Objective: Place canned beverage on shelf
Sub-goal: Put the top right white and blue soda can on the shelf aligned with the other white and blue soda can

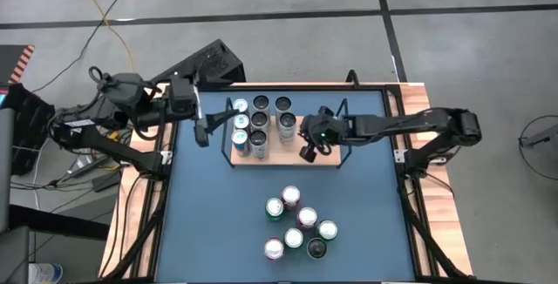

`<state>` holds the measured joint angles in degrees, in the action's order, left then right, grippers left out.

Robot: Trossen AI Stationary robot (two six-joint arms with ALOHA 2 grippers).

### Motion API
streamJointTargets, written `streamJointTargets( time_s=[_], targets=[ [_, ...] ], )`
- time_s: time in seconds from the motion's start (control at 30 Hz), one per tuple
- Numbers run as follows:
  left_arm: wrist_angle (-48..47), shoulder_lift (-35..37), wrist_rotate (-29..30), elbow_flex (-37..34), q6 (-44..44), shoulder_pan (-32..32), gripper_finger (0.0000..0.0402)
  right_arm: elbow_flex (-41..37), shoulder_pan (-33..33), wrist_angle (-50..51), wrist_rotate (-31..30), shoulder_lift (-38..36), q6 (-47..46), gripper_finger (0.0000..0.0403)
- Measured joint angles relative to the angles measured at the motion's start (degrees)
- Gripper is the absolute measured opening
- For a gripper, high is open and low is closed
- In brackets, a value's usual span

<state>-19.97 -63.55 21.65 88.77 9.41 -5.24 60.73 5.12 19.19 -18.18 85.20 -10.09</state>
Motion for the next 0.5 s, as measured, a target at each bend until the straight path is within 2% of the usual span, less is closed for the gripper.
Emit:
streamJointTargets(
  time_s=[0.23, 0.5],
  targets=[
    [-0.28, 0.26, 0.24, 0.00, -0.11, -1.18, 0.0316, 0.00, -0.19, -4.81, 2.69, 4.67, 0.07, 0.0001],
    [-0.45, 0.24, 0.22, 0.00, -0.17, -1.61, 0.0316, 0.02, 0.60, -7.68, 4.93, 5.17, 0.09, 0.0001]
  ],
)
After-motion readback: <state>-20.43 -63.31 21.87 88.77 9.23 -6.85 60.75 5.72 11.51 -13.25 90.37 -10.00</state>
